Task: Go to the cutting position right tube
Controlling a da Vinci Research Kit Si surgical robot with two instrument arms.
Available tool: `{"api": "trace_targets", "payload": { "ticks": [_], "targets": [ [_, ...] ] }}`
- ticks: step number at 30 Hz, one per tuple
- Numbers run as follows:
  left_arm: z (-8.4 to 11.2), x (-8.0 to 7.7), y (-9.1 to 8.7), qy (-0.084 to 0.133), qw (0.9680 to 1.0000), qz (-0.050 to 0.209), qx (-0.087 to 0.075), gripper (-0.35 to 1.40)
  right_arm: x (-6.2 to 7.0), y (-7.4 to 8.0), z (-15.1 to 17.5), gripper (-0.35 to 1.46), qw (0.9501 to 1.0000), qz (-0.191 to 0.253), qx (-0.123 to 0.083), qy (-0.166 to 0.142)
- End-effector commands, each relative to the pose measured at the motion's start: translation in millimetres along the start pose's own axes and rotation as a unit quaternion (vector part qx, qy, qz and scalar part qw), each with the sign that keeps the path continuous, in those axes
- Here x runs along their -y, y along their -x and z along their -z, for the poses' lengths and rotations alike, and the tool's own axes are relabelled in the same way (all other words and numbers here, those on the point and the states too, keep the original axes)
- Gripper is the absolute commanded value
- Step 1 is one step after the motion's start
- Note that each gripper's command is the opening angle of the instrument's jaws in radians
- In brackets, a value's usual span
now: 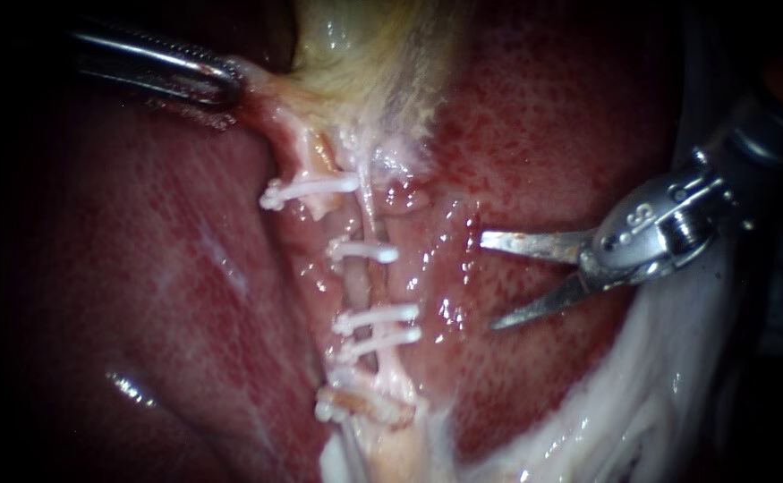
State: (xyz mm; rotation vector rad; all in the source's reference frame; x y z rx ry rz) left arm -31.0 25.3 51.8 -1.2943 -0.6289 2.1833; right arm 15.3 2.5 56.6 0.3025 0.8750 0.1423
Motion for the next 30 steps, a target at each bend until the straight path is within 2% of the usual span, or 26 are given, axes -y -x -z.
{"api": "trace_targets", "payload": {
  "ticks": [1,6,9,13,20,26,30],
  "targets": [
    [0.0,0.0,0.0,0.0,1.0,-0.001,0.0,-0.35,0.2,0.2,-0.7,1.42,1.0,-0.007,0.001,-0.003],
    [0.1,-0.1,0.0,0.0,1.0,0.0,0.0,-0.35,0.6,1.3,-3.3,1.42,0.9985,-0.051,0.002,-0.021],
    [0.1,-0.1,0.0,0.0,1.0,0.0,0.0,-0.35,0.4,1.8,-4.5,1.42,0.9967,-0.076,0.002,-0.029],
    [0.1,-0.1,0.0,0.0,1.0,0.0,0.0,-0.35,-0.5,2.0,-5.4,1.41,0.9918,-0.121,-0.007,-0.042],
    [0.1,-0.1,0.0,0.0,1.0,0.0,0.0,-0.35,-1.3,2.3,-6.7,1.41,0.984,-0.166,-0.022,-0.06],
    [0.1,-0.1,0.0,0.0,1.0,-0.001,0.0,-0.35,-0.8,2.8,-9.1,1.41,0.9809,-0.178,-0.019,-0.077],
    [0.1,-0.1,0.0,0.0,1.0,-0.001,0.0,-0.35,-0.4,3.2,-10.7,1.41,0.9806,-0.173,-0.019,-0.09]
  ]
}}
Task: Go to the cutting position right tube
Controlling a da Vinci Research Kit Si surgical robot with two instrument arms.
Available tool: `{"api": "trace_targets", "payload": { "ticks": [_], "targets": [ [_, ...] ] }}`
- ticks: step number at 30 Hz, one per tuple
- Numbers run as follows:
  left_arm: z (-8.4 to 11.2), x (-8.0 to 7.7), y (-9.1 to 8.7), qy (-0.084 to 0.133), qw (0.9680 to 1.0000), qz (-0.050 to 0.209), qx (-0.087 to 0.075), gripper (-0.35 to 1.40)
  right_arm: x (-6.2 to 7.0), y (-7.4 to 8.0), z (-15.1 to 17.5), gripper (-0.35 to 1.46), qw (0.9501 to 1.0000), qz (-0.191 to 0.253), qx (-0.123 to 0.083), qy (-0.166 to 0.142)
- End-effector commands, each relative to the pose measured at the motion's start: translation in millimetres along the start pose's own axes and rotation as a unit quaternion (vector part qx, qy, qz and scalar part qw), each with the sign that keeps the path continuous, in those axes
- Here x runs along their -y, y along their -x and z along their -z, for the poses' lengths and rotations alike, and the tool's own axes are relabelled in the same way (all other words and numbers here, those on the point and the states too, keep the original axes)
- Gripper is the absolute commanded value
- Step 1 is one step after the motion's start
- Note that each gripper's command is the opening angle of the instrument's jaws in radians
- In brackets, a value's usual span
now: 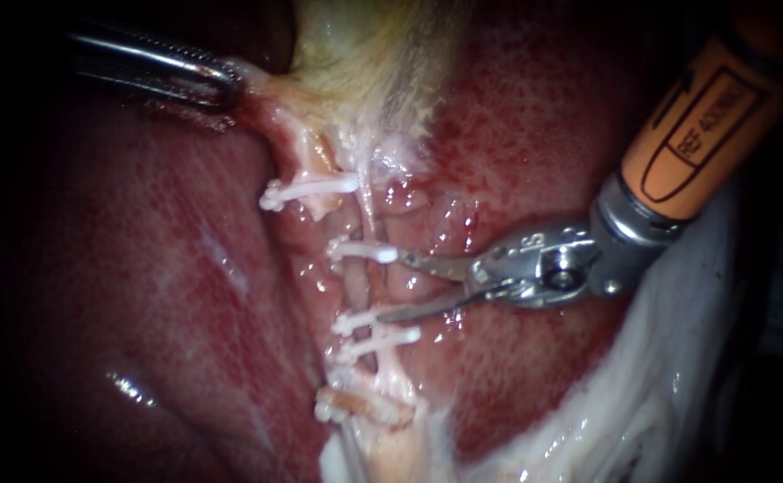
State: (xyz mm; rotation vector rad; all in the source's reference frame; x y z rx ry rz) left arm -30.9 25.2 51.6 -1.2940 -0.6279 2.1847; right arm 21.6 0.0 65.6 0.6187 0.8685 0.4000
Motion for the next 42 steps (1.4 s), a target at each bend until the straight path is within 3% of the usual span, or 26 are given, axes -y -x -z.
{"api": "trace_targets", "payload": {
  "ticks": [1,10,22,42],
  "targets": [
    [0.0,0.0,0.0,0.0,1.0,0.0,0.0,-0.35,0.0,0.1,-0.2,1.41,1.0,0.001,-0.001,-0.007],
    [0.0,0.0,0.0,0.0,1.0,0.0,0.0,-0.35,-0.4,-0.7,-1.5,1.37,0.9955,0.025,-0.05,-0.076],
    [0.0,0.1,0.0,0.0,1.0,0.0,0.0,-0.35,-0.5,-1.3,-2.3,1.17,0.9829,0.034,-0.085,-0.16],
    [-0.1,0.2,0.1,0.0,1.0,0.0,0.0,-0.35,-0.9,-3.0,-5.8,1.17,0.9777,0.007,-0.132,-0.163]
  ]
}}
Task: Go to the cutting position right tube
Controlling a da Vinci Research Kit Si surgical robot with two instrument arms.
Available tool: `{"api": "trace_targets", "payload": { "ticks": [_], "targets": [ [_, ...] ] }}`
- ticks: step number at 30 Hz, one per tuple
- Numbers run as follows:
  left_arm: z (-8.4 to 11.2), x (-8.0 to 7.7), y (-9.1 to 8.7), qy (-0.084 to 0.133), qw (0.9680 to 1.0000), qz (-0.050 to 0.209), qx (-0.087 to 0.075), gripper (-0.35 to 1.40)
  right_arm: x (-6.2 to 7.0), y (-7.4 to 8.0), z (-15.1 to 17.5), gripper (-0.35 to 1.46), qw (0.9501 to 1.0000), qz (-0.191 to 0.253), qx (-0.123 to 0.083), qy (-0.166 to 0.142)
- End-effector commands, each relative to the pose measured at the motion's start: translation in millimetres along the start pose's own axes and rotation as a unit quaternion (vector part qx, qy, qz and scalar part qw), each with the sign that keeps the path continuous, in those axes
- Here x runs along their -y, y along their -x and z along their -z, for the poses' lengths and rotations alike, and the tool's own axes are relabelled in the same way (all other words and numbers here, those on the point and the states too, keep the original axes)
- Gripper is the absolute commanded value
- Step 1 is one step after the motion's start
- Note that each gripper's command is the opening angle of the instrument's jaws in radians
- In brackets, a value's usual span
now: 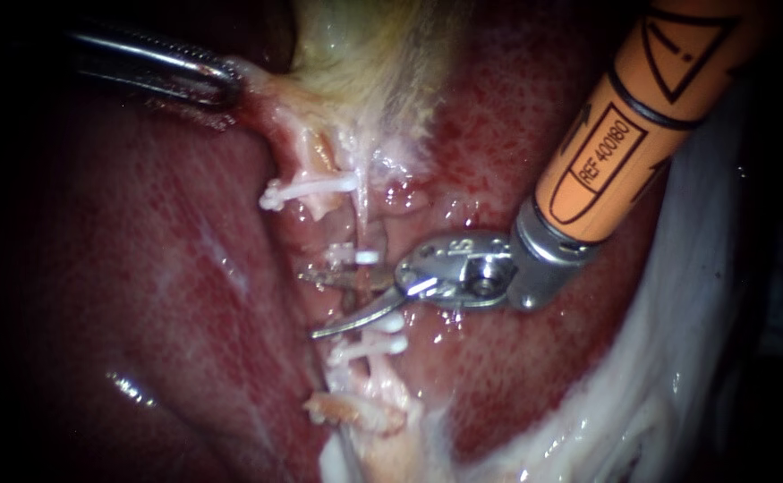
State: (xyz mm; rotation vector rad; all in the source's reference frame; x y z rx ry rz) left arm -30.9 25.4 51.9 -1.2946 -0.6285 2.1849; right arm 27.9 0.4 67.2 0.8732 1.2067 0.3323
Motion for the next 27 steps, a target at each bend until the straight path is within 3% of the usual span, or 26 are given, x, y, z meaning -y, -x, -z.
{"api": "trace_targets", "payload": {
  "ticks": [1,7,16,27],
  "targets": [
    [0.0,0.0,0.0,0.0,1.0,0.0,0.0,-0.35,0.1,-0.1,-0.1,1.17,1.0,0.0,-0.002,0.0],
    [0.0,0.0,0.0,0.0,1.0,0.0,0.0,-0.35,0.7,-0.7,-0.3,1.22,1.0,-0.001,-0.003,-0.002],
    [0.0,0.0,0.0,0.0,1.0,0.0,0.0,-0.35,3.0,-2.7,-0.7,1.22,0.9999,-0.004,-0.01,-0.01],
    [0.0,0.0,0.0,0.0,1.0,0.0,0.0,-0.35,3.1,-3.3,-0.9,1.22,0.9998,-0.005,-0.014,-0.01]
  ]
}}
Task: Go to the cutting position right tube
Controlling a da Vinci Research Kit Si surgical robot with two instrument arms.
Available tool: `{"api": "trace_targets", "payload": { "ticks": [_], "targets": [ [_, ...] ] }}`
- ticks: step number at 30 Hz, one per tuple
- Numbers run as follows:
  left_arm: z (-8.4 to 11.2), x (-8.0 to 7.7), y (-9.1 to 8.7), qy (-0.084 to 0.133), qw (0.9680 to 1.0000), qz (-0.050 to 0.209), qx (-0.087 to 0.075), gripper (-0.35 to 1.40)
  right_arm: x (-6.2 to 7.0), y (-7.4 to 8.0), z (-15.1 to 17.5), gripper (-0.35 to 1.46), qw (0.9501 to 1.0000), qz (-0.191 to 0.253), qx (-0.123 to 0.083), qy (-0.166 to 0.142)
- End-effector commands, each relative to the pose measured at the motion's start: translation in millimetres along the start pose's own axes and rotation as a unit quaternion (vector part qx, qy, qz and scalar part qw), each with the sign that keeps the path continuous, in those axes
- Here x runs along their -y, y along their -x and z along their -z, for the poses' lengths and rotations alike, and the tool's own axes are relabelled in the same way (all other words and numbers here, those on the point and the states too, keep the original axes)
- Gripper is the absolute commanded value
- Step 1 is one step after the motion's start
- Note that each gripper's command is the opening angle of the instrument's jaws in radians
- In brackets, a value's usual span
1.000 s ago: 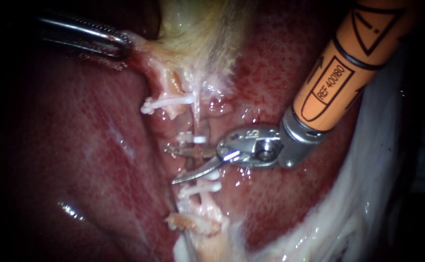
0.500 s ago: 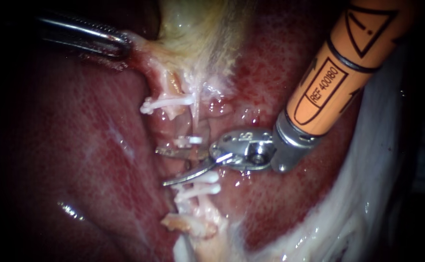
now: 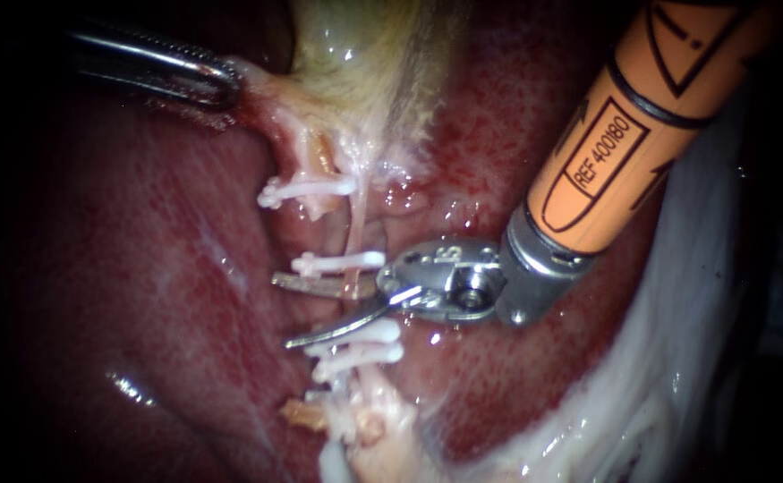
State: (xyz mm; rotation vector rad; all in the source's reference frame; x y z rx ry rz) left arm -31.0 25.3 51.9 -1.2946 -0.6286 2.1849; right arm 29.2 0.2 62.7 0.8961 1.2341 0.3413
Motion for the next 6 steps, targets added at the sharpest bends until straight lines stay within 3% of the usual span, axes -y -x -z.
{"api": "trace_targets", "payload": {
  "ticks": [1,6],
  "targets": [
    [0.0,0.0,0.0,0.0,1.0,0.0,0.0,-0.35,0.0,0.1,0.0,1.22,1.0,0.0,0.0,0.0],
    [0.0,0.0,0.0,0.0,1.0,0.0,0.0,-0.35,0.0,0.1,0.0,1.21,1.0,0.0,0.0,0.0]
  ]
}}
